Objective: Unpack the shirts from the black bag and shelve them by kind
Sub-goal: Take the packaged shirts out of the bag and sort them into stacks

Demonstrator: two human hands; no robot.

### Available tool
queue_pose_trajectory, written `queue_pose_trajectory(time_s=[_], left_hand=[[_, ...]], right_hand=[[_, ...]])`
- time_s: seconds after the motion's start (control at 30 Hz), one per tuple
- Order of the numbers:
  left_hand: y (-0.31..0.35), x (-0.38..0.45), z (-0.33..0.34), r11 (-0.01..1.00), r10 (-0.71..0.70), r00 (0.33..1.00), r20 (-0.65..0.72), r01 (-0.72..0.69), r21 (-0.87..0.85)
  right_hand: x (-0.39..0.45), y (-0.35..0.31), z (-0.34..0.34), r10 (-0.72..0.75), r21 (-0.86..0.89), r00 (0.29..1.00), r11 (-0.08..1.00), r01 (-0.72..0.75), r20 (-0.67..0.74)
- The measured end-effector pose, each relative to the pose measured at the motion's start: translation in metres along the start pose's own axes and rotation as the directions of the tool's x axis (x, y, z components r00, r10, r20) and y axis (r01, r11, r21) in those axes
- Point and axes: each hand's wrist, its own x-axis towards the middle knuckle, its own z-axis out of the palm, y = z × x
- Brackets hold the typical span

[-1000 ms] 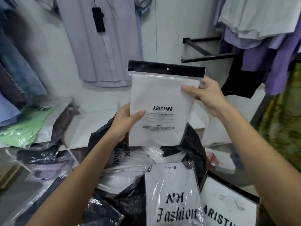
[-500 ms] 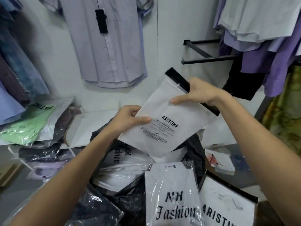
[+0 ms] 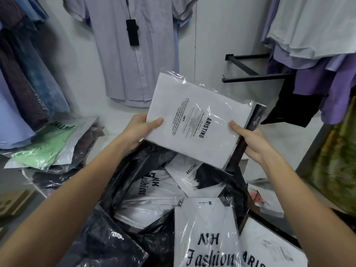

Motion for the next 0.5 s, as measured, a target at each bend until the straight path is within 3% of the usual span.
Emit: queue_pose_trajectory(time_s=[0.2, 0.3, 0.43, 0.5], left_hand=[[0.039, 0.010, -0.021, 0.942, -0.007, 0.972, 0.236, -0.073, 0.328], [0.036, 0.005, -0.020, 0.873, -0.053, 0.958, 0.283, -0.093, 0.478], [0.025, -0.005, -0.021, 0.847, -0.284, 0.912, 0.298, 0.092, 0.524], [0.021, -0.011, -0.024, 0.841, -0.325, 0.897, 0.299, 0.130, 0.525]], right_hand=[[-0.003, 0.005, -0.016, -0.055, -0.069, 0.998, 0.996, 0.051, -0.043], [-0.001, -0.005, -0.015, -0.128, -0.137, 0.988, 0.984, 0.115, -0.089], [0.001, -0.017, -0.009, -0.161, -0.223, 0.984, 0.965, 0.140, -0.076], [0.001, -0.020, -0.007, -0.171, -0.242, 0.984, 0.958, 0.152, -0.059]])
